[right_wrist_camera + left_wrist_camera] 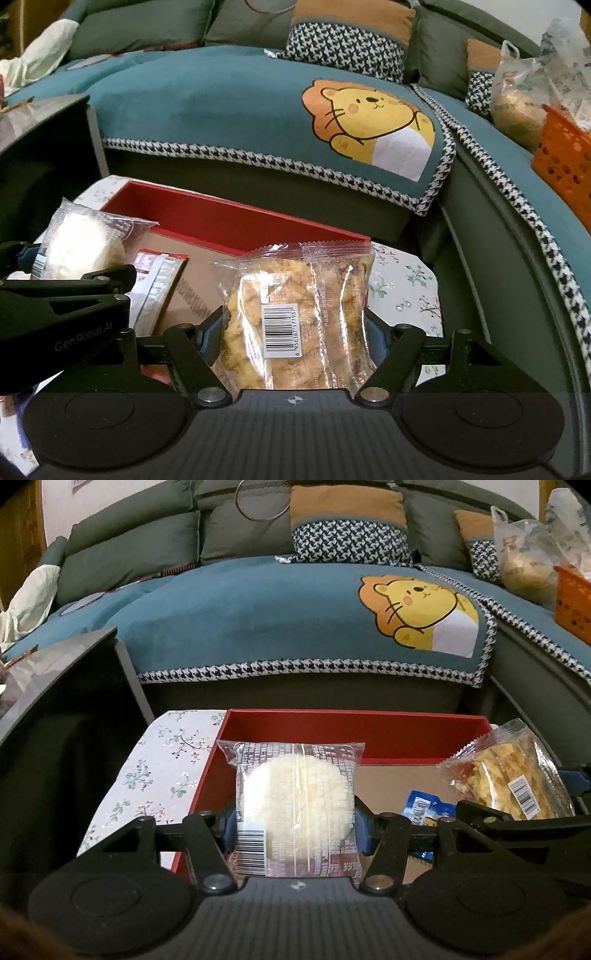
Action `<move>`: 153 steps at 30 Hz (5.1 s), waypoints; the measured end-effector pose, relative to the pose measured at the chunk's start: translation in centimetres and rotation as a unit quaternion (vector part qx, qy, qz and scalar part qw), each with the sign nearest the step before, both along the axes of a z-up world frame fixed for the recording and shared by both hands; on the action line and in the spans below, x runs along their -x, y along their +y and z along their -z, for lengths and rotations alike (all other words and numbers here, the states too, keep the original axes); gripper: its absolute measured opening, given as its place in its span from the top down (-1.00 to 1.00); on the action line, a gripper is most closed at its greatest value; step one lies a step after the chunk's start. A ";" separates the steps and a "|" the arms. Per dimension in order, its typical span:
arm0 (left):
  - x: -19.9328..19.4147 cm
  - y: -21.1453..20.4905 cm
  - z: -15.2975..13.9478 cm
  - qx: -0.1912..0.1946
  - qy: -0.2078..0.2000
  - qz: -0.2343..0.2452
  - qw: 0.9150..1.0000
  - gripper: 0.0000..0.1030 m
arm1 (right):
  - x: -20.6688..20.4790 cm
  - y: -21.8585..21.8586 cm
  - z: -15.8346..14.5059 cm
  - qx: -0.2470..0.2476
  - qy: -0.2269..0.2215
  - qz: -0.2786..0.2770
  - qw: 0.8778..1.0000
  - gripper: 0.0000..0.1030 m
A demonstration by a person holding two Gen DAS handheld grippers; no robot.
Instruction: Organize snacks
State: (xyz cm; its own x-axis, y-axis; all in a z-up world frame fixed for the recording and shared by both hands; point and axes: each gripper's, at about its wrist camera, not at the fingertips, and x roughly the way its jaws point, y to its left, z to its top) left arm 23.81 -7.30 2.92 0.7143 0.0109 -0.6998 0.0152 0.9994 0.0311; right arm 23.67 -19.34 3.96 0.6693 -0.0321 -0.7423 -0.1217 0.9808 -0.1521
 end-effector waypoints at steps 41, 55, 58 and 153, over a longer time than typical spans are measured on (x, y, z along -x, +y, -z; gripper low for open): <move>-4.2 0.2 4.3 -0.027 0.049 -0.023 0.998 -1.00 | -4.1 1.0 4.4 0.023 0.013 -0.031 0.999 -0.63; -3.0 0.7 2.8 -0.013 0.029 -0.022 0.999 -1.00 | -3.2 0.8 2.7 0.033 -0.012 -0.030 0.999 -0.71; -2.7 0.7 2.5 -0.013 0.024 -0.021 0.999 -1.00 | -3.0 0.7 2.4 0.035 -0.014 -0.030 0.999 -0.71; 6.9 15.6 7.6 0.078 0.177 -0.092 0.977 -0.99 | 6.0 9.0 4.0 0.054 0.097 -0.206 0.972 -0.78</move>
State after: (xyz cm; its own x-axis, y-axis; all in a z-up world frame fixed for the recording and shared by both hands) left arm 16.91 8.27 -4.70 0.4231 -0.0100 -0.9060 -0.1820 0.9786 -0.0958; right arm 17.66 -10.39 -0.09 0.4895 0.1245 -0.8631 -0.5373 0.8226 -0.1860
